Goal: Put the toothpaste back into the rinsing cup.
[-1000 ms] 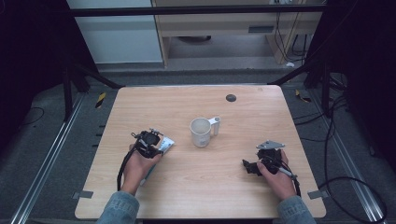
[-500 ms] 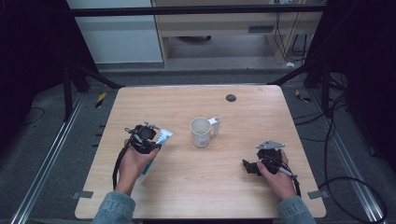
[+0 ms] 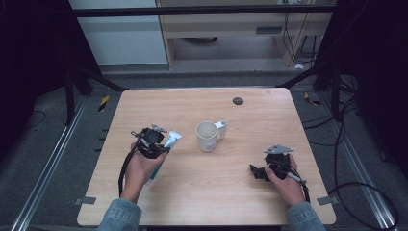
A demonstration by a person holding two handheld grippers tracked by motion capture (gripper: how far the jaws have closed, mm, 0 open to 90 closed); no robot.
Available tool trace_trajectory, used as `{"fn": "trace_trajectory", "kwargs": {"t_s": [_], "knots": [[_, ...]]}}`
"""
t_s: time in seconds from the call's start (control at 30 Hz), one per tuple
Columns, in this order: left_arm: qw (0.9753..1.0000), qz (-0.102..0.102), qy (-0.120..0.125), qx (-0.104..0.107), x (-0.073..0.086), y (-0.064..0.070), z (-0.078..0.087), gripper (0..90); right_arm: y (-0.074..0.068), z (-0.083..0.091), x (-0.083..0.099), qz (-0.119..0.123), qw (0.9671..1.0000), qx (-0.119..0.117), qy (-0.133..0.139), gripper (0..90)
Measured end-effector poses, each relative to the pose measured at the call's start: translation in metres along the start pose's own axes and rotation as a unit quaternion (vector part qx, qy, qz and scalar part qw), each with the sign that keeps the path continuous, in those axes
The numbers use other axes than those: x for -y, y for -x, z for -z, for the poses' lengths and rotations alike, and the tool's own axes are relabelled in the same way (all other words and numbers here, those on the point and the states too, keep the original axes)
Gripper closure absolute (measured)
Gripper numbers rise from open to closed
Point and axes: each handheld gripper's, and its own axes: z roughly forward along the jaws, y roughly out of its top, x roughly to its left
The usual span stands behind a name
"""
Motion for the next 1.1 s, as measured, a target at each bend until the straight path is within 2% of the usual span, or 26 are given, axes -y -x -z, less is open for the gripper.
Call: {"fn": "trace_trajectory", "kwargs": {"t_s": [0.57, 0.8, 1.1], "knots": [[0.999, -0.031, 0.02, 0.025, -0.008, 0.035, 0.002, 78.3, 0.0, 0.0, 0.0, 0.0, 1.0, 0.0, 0.0, 0.4], [0.9975, -0.051, 0.027, 0.04, -0.012, 0.056, 0.003, 78.3, 0.0, 0.0, 0.0, 0.0, 1.0, 0.0, 0.0, 0.4], [0.9963, -0.061, 0.032, 0.052, -0.02, 0.073, 0.002, 78.4, 0.0, 0.0, 0.0, 0.0, 1.0, 0.0, 0.0, 0.4]]}}
